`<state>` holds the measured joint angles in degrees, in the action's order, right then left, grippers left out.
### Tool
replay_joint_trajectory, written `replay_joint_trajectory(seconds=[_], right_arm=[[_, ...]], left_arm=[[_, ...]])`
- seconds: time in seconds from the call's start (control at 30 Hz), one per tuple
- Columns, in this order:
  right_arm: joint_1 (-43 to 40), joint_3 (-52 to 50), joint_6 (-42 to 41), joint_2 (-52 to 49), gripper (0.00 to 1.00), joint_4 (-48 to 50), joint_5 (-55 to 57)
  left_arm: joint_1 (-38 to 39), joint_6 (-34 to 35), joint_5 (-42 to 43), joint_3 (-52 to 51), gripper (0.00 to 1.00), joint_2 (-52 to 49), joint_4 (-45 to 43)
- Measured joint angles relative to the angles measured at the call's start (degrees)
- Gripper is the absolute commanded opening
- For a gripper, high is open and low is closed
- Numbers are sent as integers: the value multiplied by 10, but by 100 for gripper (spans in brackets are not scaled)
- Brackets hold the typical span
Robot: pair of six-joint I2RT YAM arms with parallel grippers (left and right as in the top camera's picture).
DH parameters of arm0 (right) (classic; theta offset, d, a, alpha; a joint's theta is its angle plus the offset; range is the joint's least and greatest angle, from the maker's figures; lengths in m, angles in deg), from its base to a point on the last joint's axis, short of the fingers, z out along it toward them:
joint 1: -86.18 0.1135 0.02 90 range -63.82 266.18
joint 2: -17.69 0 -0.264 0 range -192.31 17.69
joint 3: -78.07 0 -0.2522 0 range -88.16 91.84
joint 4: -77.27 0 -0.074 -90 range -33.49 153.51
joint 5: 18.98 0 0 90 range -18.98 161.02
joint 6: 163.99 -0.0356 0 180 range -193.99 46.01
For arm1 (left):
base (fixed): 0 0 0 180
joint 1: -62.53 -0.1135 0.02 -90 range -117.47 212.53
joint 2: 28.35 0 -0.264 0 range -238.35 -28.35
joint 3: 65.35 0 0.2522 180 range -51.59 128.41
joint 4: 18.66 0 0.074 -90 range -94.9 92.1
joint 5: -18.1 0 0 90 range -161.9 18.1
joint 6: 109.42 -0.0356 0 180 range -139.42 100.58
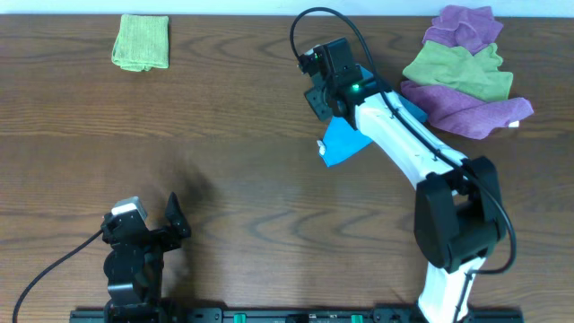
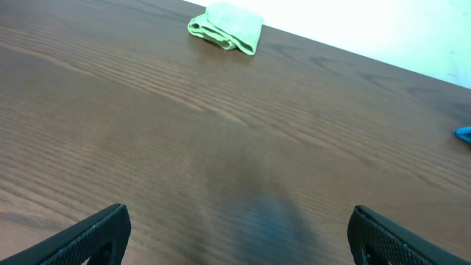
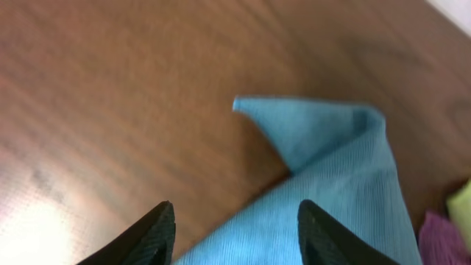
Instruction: Fold the cloth
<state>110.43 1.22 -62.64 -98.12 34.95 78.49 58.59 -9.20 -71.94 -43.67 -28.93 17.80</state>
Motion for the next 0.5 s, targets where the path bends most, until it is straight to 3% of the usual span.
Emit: replay_joint_trajectory(seconds=[0.5], right_arm=[[-42,0,28,-75,51,117,-5]], left_arm=[[0,0,0,0,95,0,0]])
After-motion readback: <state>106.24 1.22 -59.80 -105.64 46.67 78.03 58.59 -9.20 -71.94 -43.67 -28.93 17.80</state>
